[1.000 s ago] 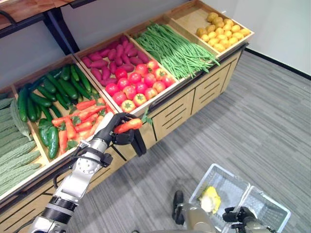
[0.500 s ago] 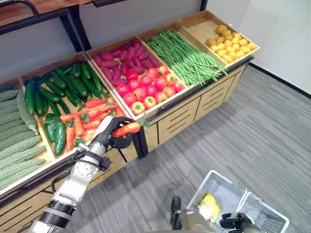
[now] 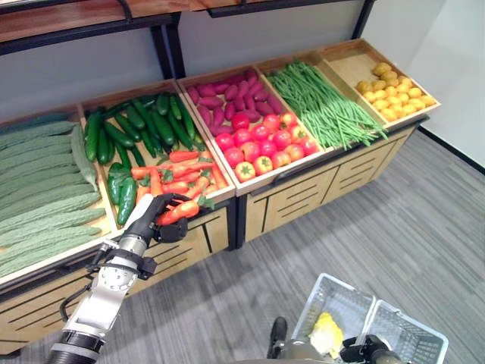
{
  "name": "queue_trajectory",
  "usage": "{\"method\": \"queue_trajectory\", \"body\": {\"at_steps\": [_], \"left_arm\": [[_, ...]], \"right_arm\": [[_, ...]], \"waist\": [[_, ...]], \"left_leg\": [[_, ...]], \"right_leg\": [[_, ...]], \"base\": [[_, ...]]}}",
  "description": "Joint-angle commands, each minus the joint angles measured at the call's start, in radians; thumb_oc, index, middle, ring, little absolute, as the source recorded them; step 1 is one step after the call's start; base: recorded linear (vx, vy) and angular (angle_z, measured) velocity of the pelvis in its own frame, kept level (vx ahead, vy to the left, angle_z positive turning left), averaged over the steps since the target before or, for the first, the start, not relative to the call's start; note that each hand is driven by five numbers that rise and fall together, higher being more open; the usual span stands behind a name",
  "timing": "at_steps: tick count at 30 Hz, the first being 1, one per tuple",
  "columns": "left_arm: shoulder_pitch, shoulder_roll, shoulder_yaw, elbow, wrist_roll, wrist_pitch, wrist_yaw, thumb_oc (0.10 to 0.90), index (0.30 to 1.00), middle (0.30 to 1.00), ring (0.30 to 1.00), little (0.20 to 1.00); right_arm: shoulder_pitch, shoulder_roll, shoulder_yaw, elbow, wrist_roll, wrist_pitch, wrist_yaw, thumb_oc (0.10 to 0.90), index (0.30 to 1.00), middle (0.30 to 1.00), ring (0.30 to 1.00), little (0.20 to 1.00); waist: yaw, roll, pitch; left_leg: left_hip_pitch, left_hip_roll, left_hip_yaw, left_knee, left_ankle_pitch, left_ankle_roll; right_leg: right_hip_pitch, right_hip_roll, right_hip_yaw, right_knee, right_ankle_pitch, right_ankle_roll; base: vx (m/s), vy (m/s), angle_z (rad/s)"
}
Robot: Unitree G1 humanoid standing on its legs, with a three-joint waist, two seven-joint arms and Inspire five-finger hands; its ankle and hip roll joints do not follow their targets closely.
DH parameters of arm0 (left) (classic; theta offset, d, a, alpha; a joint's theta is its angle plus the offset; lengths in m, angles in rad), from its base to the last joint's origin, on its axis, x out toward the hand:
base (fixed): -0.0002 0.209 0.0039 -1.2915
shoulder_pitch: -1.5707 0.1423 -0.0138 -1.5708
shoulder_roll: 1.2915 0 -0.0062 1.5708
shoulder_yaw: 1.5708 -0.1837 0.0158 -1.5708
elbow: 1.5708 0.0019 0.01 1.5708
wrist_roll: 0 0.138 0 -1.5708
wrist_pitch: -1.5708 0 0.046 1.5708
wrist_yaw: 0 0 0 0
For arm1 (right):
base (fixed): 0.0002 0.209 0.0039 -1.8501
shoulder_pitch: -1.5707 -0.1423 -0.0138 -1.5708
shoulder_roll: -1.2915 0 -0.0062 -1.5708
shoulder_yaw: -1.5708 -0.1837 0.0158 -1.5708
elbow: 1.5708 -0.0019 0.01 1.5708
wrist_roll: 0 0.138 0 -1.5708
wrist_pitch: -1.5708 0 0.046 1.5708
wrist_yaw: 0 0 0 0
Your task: Get the vegetables into the basket
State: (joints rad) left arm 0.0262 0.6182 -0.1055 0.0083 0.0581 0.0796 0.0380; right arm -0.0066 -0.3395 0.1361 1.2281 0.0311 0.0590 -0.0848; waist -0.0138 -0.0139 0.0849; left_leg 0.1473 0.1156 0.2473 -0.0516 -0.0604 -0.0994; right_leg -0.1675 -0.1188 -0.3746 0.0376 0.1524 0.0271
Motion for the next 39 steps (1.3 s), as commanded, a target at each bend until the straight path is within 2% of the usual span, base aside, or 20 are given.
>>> {"method": "queue_trajectory", "body": {"at_steps": [1,5,13,16,19,20,21,24,26,28,33,37,39], "left_arm": [[-0.05,0.052,0.104,-0.144,0.012,-0.074,0.045,0.4,0.3,0.3,0.3,0.3],[-0.024,0.062,0.133,-0.159,0.015,-0.075,0.041,0.4,0.3,0.3,0.3,0.3],[0.002,0.067,0.164,-0.187,0.015,-0.073,0.033,0.4,0.3,0.3,0.3,0.3],[-0.022,0.078,0.158,-0.183,0.014,-0.077,0.036,0.4,0.3,0.3,0.3,0.3],[-0.049,0.098,0.154,-0.176,0.014,-0.079,0.047,0.4,0.3,0.3,0.3,0.3],[-0.05,0.099,0.154,-0.174,0.014,-0.08,0.048,0.4,0.3,0.3,0.3,0.3],[-0.059,0.107,0.155,-0.171,0.01,-0.082,0.053,0.4,0.3,0.3,0.3,0.3],[-0.079,0.116,0.146,-0.163,0.002,-0.084,0.054,0.4,0.3,0.3,0.3,0.3],[-0.095,0.131,0.134,-0.157,-0.016,-0.08,0.055,0.4,0.3,0.3,0.3,0.3],[-0.092,0.133,0.139,-0.158,-0.02,-0.079,0.057,0.4,0.3,0.3,0.3,0.3],[-0.071,0.138,0.161,-0.164,-0.024,-0.075,0.058,0.4,0.3,0.3,0.3,0.3],[-0.042,0.142,0.193,-0.16,-0.008,-0.071,0.06,0.4,0.3,0.3,0.3,0.3],[-0.034,0.132,0.196,-0.157,0.0,-0.07,0.054,0.4,0.3,0.3,0.3,0.3]], "right_arm": [[-0.011,0.034,0.076,0.012,-0.087,0.004,0.033,0.4,0.3,0.3,0.3,0.3],[-0.02,0.036,0.088,0.014,-0.103,0.005,0.038,0.4,0.3,0.3,0.3,0.3],[-0.008,0.032,0.058,0.01,-0.101,0.005,0.039,0.4,0.3,0.3,0.3,0.3],[-0.012,0.021,0.054,0.002,-0.098,0.003,0.037,0.4,0.3,0.3,0.3,0.3],[-0.027,0.026,0.056,-0.007,-0.097,0.002,0.036,0.4,0.3,0.3,0.3,0.3],[-0.028,0.026,0.057,-0.007,-0.097,0.002,0.036,0.4,0.3,0.3,0.3,0.3],[-0.034,0.032,0.065,-0.012,-0.099,0.002,0.035,0.4,0.3,0.3,0.3,0.3],[-0.039,0.038,0.078,-0.015,-0.098,-0.001,0.035,0.4,0.3,0.3,0.3,0.3],[-0.047,0.049,0.099,-0.01,-0.101,-0.003,0.033,0.4,0.3,0.3,0.3,0.3],[-0.049,0.056,0.099,-0.008,-0.1,-0.003,0.03,0.4,0.3,0.3,0.3,0.3],[-0.06,0.072,0.105,-0.006,-0.106,-0.001,0.032,0.4,0.3,0.3,0.3,0.3],[-0.074,0.071,0.114,-0.015,-0.12,-0.001,0.037,0.4,0.3,0.3,0.3,0.3],[-0.071,0.063,0.112,-0.023,-0.13,-0.002,0.039,0.4,0.3,0.3,0.3,0.3]], "waist": [[0.0,-0.044,0.001],[0.017,-0.046,0.007],[0.01,-0.055,0.021],[0.002,-0.063,0.049],[-0.03,-0.076,0.069],[-0.026,-0.077,0.066],[-0.036,-0.08,0.065],[-0.035,-0.077,0.066],[-0.012,-0.064,0.054],[-0.004,-0.065,0.046],[0.039,-0.088,0.014],[0.078,-0.121,0.003],[0.077,-0.122,0.008]], "left_leg": [[-0.037,-0.041,-0.009,-0.025,0.03,0.027],[-0.052,-0.045,-0.043,-0.025,0.037,0.028],[-0.057,-0.075,-0.028,0.004,0.007,0.05],[-0.095,-0.091,-0.015,0.069,-0.019,0.06],[-0.142,-0.109,0.058,0.084,-0.029,0.076],[-0.145,-0.109,0.063,0.084,-0.029,0.076],[-0.156,-0.109,0.083,0.079,-0.025,0.076],[-0.188,-0.086,0.084,0.087,-0.011,0.074],[-0.216,-0.04,0.111,0.059,0.025,0.066],[-0.219,-0.032,0.124,0.04,0.043,0.061],[-0.242,-0.008,0.165,0.043,0.065,0.052],[-0.253,0.003,0.221,0.075,0.062,0.043],[-0.245,0.007,0.216,0.099,0.054,0.036]], "right_leg": [[0.14,-0.092,0.082,-0.035,-0.068,0.141],[0.149,-0.106,0.051,-0.025,-0.074,0.14],[0.133,-0.134,0.07,-0.014,-0.054,0.157],[0.105,-0.145,0.102,-0.013,-0.029,0.165],[0.013,-0.144,0.181,-0.052,0.069,0.2],[0.008,-0.143,0.186,-0.053,0.072,0.201],[-0.022,-0.138,0.219,-0.063,0.1,0.212],[-0.041,-0.132,0.256,-0.046,0.094,0.217],[0.015,-0.145,0.226,-0.044,0.053,0.21],[0.039,-0.152,0.217,-0.046,0.047,0.211],[0.112,-0.182,0.176,-0.043,0.051,0.222],[0.155,-0.198,0.069,-0.077,0.078,0.235],[0.134,-0.196,0.047,-0.051,0.047,0.228]], "base": [[-0.03,-0.01,0.24],[-0.03,0.005,0.36],[-0.01,0.051,0.04],[-0.11,0.1,-0.17],[-0.15,0.143,-0.68],[-0.12,0.117,-0.98],[-0.04,0.041,-0.6],[-0.1,-0.058,-0.34],[-0.22,-0.124,-0.04],[-0.11,-0.053,-0.11],[-0.09,-0.085,-0.4],[-0.08,-0.075,-0.29],[0.05,-0.083,-0.47]]}}
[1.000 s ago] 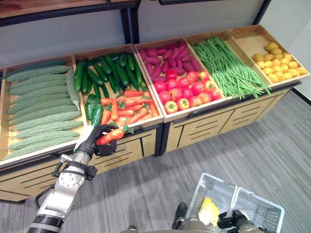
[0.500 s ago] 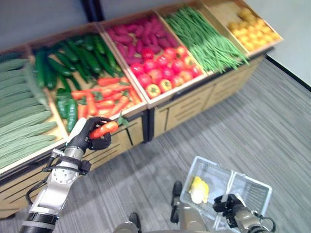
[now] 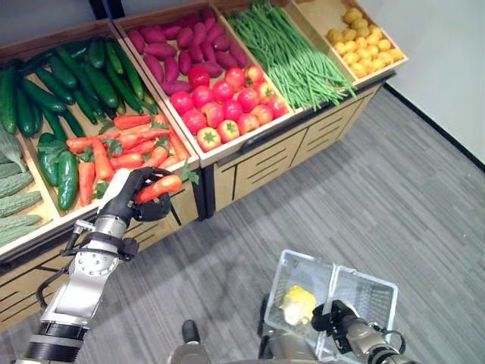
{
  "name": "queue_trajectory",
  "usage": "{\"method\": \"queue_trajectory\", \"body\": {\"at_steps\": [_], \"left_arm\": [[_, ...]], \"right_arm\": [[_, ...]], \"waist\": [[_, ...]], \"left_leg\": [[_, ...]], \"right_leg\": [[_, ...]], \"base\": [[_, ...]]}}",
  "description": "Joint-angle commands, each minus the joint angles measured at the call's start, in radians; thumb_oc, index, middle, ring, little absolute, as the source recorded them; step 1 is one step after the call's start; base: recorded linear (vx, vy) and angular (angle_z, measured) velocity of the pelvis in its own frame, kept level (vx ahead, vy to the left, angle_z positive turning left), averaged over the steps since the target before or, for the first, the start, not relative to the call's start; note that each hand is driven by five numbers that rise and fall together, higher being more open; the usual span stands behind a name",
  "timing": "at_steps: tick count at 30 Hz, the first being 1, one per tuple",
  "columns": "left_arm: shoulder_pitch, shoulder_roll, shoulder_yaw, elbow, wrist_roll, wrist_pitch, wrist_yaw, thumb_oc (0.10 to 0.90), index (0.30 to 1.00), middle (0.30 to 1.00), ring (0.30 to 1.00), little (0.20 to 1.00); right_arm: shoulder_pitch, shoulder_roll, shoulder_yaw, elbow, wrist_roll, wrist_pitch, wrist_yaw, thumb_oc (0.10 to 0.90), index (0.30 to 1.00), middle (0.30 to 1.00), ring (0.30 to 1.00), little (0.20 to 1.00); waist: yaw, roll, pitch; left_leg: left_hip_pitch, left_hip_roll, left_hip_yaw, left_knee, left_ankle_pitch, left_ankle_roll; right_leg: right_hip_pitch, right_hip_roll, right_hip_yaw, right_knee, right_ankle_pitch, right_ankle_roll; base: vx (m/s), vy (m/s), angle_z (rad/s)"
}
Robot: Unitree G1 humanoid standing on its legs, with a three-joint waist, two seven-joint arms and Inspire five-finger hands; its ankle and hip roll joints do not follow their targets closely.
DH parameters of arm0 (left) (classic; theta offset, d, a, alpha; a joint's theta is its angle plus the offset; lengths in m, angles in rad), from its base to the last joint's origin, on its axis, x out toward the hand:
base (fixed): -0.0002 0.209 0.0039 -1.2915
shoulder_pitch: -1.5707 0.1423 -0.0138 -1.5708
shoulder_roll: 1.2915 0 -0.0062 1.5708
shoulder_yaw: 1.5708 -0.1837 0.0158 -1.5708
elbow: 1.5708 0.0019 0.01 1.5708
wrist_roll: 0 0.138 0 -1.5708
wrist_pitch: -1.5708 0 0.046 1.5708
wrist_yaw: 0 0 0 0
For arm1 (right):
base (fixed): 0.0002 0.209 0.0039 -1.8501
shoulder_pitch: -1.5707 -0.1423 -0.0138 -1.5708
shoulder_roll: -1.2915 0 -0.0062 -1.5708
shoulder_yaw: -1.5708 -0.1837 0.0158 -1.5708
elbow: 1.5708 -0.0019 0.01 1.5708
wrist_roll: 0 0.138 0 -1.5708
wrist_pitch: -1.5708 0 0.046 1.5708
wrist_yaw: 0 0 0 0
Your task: Get the vegetables into the basket
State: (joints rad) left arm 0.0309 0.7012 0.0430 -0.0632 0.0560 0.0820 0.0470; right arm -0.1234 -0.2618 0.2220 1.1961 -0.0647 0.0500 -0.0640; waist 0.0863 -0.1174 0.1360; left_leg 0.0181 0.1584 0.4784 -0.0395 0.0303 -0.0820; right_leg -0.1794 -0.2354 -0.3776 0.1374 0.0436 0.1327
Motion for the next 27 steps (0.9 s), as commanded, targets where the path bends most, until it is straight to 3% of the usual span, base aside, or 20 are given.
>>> {"method": "queue_trajectory", "body": {"at_steps": [1,10,18,19,20,21,22,23,25,27], "left_arm": [[-0.037,0.045,0.044,-0.085,0.003,-0.072,0.044,0.4,0.3,0.3,0.3,0.3],[-0.048,0.024,0.023,-0.074,-0.012,-0.069,0.035,0.4,0.3,0.3,0.3,0.3],[-0.069,-0.003,-0.015,-0.061,-0.041,-0.072,0.026,0.4,0.3,0.3,0.3,0.3],[-0.066,-0.009,-0.017,-0.055,-0.045,-0.072,0.025,0.4,0.3,0.3,0.3,0.3],[-0.075,-0.009,-0.023,-0.046,-0.045,-0.074,0.025,0.4,0.3,0.3,0.3,0.3],[-0.073,-0.01,-0.026,-0.04,-0.054,-0.078,0.032,0.4,0.3,0.3,0.3,0.3],[-0.061,-0.023,-0.027,-0.028,-0.053,-0.08,0.048,0.4,0.3,0.3,0.3,0.3],[-0.063,-0.025,-0.029,-0.025,-0.053,-0.082,0.054,0.4,0.3,0.3,0.3,0.3],[-0.052,-0.002,-0.029,-0.044,-0.043,-0.081,0.045,0.4,0.3,0.3,0.3,0.3],[-0.041,0.014,-0.019,-0.052,-0.044,-0.078,0.041,0.4,0.3,0.3,0.3,0.3]], "right_arm": [[0.05,-0.019,0.024,0.008,-0.036,0.008,0.019,0.4,0.3,0.3,0.3,0.3],[0.071,-0.037,0.0,0.0,-0.03,0.012,0.015,0.4,0.3,0.3,0.3,0.3],[0.082,-0.053,-0.001,-0.01,-0.019,0.011,0.007,0.4,0.3,0.3,0.3,0.3],[0.08,-0.057,-0.001,-0.009,-0.013,0.01,0.003,0.4,0.3,0.3,0.3,0.3],[0.073,-0.063,0.0,-0.009,-0.008,0.006,0.003,0.4,0.3,0.3,0.3,0.3],[0.063,-0.071,0.008,-0.009,-0.015,0.005,0.002,0.4,0.3,0.3,0.3,0.3],[0.053,-0.078,0.012,-0.006,-0.02,0.005,-0.002,0.4,0.3,0.3,0.3,0.3],[0.044,-0.081,0.011,-0.007,-0.016,0.003,-0.002,0.4,0.3,0.3,0.3,0.3],[0.039,-0.092,-0.001,-0.008,-0.027,0.007,0.001,0.4,0.3,0.3,0.3,0.3],[0.042,-0.088,-0.021,-0.007,-0.013,0.009,-0.006,0.4,0.3,0.3,0.3,0.3]], "waist": [[-0.028,-0.015,-0.043],[-0.063,0.021,-0.027],[-0.081,0.059,-0.003],[-0.075,0.051,0.006],[-0.064,0.048,0.023],[-0.055,0.048,0.029],[-0.025,0.042,0.032],[-0.031,0.039,0.033],[-0.06,0.044,0.031],[-0.066,0.036,0.029]], "left_leg": [[-0.113,-0.034,-0.022,0.093,-0.039,0.017],[-0.083,-0.021,-0.043,0.078,-0.02,-0.003],[-0.084,0.028,-0.081,0.086,0.012,-0.036],[-0.097,0.031,-0.112,0.142,-0.001,-0.042],[-0.132,0.026,-0.182,0.204,-0.003,-0.05],[-0.141,0.002,-0.275,0.194,-0.006,-0.059],[-0.168,-0.073,-0.458,0.15,-0.041,-0.052],[-0.177,-0.092,-0.489,0.152,-0.054,-0.04],[-0.166,-0.106,-0.405,0.167,-0.092,0.013],[-0.151,-0.117,-0.344,0.169,-0.11,0.029]], "right_leg": [[0.148,-0.079,0.042,-0.145,0.143,0.118],[0.165,-0.062,0.011,-0.132,0.078,0.098],[0.15,0.003,0.037,-0.1,-0.028,0.046],[0.155,0.01,0.047,-0.105,-0.035,0.034],[0.157,0.02,0.057,-0.113,-0.032,0.023],[0.158,0.026,0.073,-0.119,-0.032,0.025],[0.159,0.025,0.128,-0.127,-0.022,0.034],[0.141,0.014,0.152,-0.115,-0.015,0.042],[0.106,-0.018,0.211,-0.084,0.014,0.063],[0.077,-0.035,0.243,-0.086,0.047,0.079]], "base": [[0.09,-0.051,-0.33],[0.04,-0.037,0.07],[0.03,-0.109,0.02],[-0.01,-0.101,0.08],[0.01,-0.068,0.07],[0.09,0.048,-0.11],[0.1,0.103,-0.48],[0.13,0.179,-1.08],[0.08,0.302,-1.61],[0.04,0.238,-1.3]]}}
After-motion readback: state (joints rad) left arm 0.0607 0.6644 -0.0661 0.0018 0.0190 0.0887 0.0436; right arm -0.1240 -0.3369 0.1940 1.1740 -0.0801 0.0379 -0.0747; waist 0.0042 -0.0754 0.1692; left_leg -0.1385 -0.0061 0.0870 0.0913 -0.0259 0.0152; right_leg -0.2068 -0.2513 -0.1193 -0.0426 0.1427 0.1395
